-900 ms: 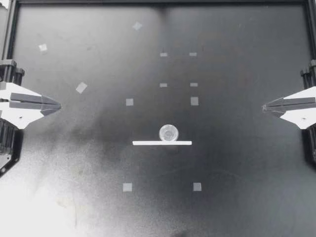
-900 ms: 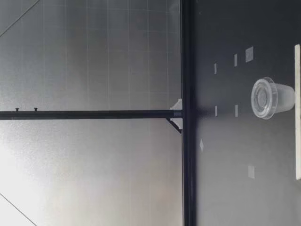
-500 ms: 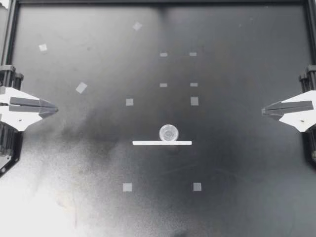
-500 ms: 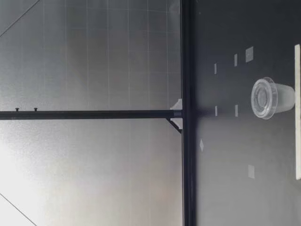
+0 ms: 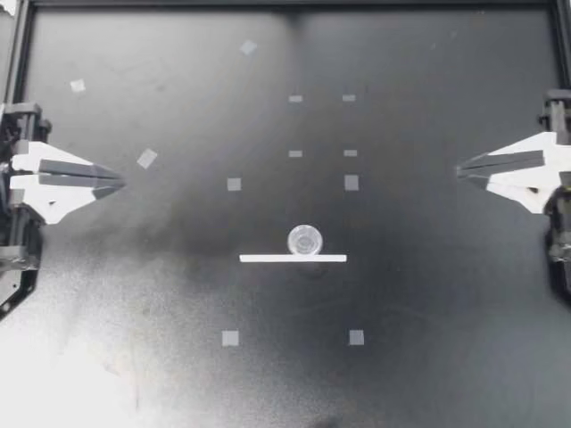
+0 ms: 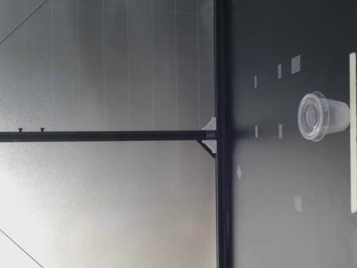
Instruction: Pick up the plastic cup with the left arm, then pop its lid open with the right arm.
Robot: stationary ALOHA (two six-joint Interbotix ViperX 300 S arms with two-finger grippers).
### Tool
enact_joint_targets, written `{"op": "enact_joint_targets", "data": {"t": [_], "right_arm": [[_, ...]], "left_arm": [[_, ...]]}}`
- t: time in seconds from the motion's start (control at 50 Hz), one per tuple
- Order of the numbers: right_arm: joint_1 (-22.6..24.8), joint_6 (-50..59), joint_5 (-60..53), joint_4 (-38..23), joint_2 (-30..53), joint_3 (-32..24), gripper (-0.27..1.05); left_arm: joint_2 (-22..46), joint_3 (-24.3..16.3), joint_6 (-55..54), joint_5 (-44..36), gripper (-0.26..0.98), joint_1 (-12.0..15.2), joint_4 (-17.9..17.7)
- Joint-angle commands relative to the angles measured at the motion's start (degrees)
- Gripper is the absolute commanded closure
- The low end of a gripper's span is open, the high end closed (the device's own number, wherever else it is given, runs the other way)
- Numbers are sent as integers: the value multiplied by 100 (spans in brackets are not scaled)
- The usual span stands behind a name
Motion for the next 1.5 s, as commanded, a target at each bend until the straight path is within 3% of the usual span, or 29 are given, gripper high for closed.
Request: {"op": "enact_joint_targets", "data": {"t": [0.0,0.24,0.6,1.02,1.48], "right_arm": [[-44,18,185,-9,290,-308,85],[-44,35,193,35,1327,-563,85],[9,26,-343,193,2443,-703,85],[167,35,-387,246,3656,-1037,85],[237,70,-413,290,4711,-1468,85]], "left_arm": [[272,-272,26,35,71,9,18],[1011,-422,35,-44,61,9,18],[1688,-360,35,-624,24,9,18],[3067,-615,53,-1002,22,9,26],[4685,-1195,62,-1037,16,9,97]]}}
